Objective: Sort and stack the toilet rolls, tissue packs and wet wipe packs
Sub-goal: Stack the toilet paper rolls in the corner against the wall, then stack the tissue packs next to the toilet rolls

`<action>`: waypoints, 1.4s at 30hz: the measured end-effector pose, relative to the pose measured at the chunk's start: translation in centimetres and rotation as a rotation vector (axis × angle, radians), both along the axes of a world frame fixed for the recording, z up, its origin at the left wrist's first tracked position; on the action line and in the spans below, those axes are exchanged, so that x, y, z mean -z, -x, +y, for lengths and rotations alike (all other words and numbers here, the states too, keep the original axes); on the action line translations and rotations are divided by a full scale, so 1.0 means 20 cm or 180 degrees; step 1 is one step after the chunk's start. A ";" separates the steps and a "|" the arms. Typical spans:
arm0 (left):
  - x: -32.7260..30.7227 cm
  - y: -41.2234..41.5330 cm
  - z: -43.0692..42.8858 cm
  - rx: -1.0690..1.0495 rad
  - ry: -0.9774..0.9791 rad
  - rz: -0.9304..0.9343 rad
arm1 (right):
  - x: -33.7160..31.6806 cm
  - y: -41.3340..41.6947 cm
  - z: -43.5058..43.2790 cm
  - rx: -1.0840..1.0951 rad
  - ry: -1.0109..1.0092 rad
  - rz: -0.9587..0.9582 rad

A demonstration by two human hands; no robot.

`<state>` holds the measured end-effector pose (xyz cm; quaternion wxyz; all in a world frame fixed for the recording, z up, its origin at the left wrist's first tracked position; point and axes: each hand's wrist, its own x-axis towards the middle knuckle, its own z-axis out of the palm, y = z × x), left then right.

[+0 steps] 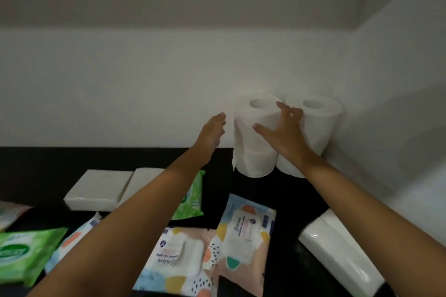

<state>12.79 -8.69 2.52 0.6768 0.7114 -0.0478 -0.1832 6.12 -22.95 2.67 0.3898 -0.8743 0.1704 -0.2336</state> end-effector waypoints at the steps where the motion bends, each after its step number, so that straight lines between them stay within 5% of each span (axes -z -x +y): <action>1: -0.01 0.02 0.04 -0.0019 0.0004 -0.0022 | -0.01 0.03 0.01 -0.0027 0.0017 -0.0034; 10: -0.08 0.14 0.57 -0.0319 0.0094 -0.0314 | -0.10 0.11 0.31 -0.0502 0.0527 0.0076; 20: 0.02 0.08 1.02 -0.0539 -0.0482 -0.0171 | 0.03 0.00 0.74 -0.1001 0.0242 0.0641; 26: 0.15 0.01 1.19 0.0243 -0.1980 -0.0803 | 0.21 -0.07 0.97 -0.1002 -0.0370 0.1092; 36: 0.32 -0.11 1.20 0.1510 -0.2472 -0.1346 | 0.44 -0.13 1.03 -0.0464 -0.0198 0.1397; 42: 0.38 -0.16 1.15 0.2533 -0.3585 -0.1997 | 0.47 -0.17 0.98 -0.0434 -0.0090 0.1423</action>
